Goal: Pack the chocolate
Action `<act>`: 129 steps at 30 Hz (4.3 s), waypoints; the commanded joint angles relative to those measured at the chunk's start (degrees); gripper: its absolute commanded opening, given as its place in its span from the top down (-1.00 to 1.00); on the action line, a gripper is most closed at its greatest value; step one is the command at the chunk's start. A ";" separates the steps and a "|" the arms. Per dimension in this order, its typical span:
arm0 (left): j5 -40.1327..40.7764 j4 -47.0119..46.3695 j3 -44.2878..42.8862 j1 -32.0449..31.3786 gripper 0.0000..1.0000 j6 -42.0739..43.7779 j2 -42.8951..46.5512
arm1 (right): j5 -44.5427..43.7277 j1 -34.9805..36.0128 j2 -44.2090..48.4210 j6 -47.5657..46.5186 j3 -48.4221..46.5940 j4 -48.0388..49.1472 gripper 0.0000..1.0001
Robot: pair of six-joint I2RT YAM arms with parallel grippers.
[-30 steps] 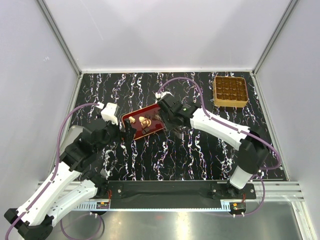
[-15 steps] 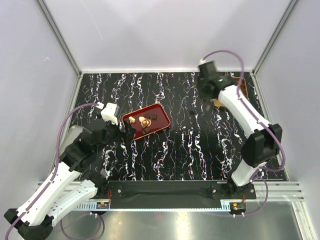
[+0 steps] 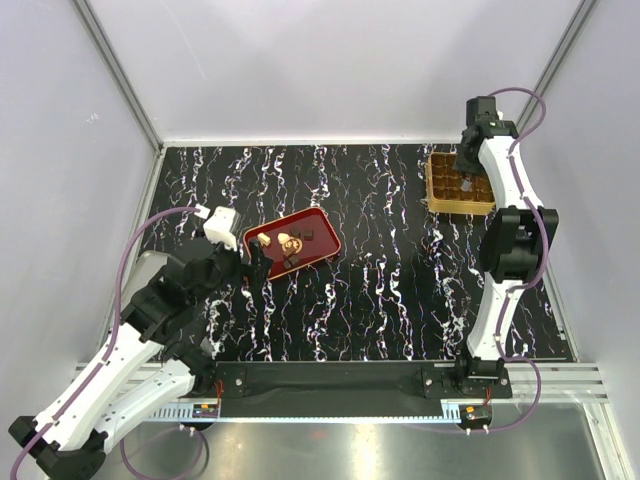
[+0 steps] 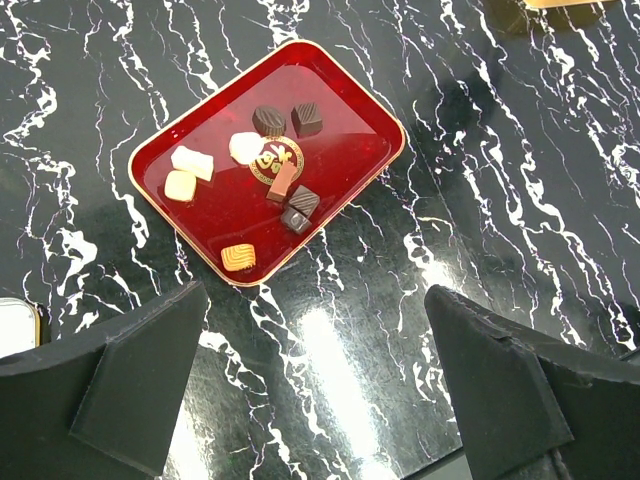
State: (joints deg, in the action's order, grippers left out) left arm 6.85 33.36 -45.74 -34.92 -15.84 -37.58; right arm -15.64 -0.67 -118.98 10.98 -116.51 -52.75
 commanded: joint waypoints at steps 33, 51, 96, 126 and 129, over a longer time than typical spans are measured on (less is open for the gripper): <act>-0.88 -1.99 0.03 0.02 -0.98 1.16 -0.30 | -0.36 -6.28 -4.69 -2.63 -6.80 2.48 0.06; 0.35 -1.90 0.03 0.02 -0.98 1.42 0.67 | 4.66 -2.25 4.89 0.71 -3.91 1.42 -0.03; 5.89 -1.55 -0.06 0.02 -0.98 1.25 2.07 | -3.43 52.70 17.82 2.55 35.38 21.20 -0.02; 5.80 -1.55 -0.06 0.02 -0.98 1.25 2.08 | -4.93 53.75 13.33 2.03 32.05 18.92 0.11; 5.80 -1.55 -0.06 0.02 -0.98 1.24 2.08 | -4.93 53.75 13.86 2.20 31.61 18.39 0.13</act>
State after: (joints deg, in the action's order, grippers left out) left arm 11.86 33.78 -45.54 -34.92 -15.22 -35.73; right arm -18.61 52.40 -106.04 13.08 -81.93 -34.41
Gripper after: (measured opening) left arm 0.988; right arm 0.447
